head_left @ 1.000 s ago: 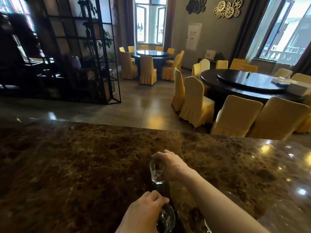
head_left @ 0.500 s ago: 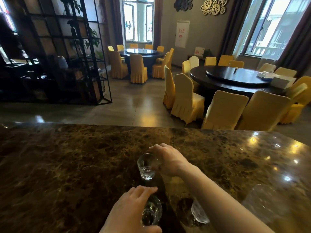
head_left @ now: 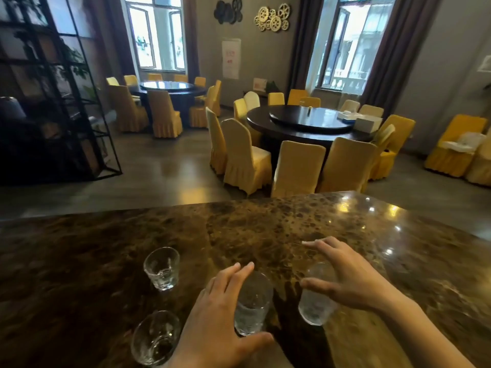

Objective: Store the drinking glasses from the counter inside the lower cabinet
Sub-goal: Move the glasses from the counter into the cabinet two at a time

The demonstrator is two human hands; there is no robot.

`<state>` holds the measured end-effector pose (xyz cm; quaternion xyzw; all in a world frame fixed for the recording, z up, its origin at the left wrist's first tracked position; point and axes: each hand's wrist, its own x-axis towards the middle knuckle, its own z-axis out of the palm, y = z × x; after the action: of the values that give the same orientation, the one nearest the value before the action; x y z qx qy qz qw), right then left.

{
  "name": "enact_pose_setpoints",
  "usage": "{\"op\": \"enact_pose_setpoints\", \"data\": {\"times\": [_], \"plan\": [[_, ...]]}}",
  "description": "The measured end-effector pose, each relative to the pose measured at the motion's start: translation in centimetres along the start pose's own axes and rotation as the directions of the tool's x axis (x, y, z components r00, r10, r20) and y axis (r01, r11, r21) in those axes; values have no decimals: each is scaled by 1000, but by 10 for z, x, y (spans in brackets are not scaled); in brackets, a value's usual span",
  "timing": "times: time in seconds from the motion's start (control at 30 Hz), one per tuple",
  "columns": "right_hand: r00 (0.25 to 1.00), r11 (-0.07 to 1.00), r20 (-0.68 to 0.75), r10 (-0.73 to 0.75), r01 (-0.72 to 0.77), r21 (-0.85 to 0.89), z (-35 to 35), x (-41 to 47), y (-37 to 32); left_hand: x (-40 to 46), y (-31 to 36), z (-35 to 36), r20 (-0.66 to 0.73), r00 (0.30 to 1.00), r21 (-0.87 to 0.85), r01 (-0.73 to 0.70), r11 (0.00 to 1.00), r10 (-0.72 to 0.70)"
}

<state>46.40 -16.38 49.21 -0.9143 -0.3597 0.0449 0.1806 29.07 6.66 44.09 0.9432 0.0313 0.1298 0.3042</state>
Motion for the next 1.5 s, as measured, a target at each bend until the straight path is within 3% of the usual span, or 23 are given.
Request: {"op": "enact_pose_setpoints", "data": {"times": [0.17,0.47,0.77,1.0,1.2,1.33,1.5], "plan": [[998,985,38,50,-56,162,7,-30,36,21,10,14,10,1000,36,4,999,-5],[999,958,4,48,-47,284,34,-27,51,29,8,24,-5,998,160,59,985,-59],[1000,969,-13,-10,13,248,28,-6,55,27,14,18,-39,990,163,142,976,-138],[992,970,-17,-125,126,208,21,46,18,-5,24,8,-22,983,113,186,976,-185],[977,957,3,-214,209,202,41,106,-38,-20,28,1,28,979,214,192,958,-202],[968,951,26,-248,238,196,64,138,-73,-24,23,6,-24,987,287,161,944,-161],[963,941,22,-268,257,219,88,168,-106,-22,19,4,-41,985,249,172,953,-167]]}}
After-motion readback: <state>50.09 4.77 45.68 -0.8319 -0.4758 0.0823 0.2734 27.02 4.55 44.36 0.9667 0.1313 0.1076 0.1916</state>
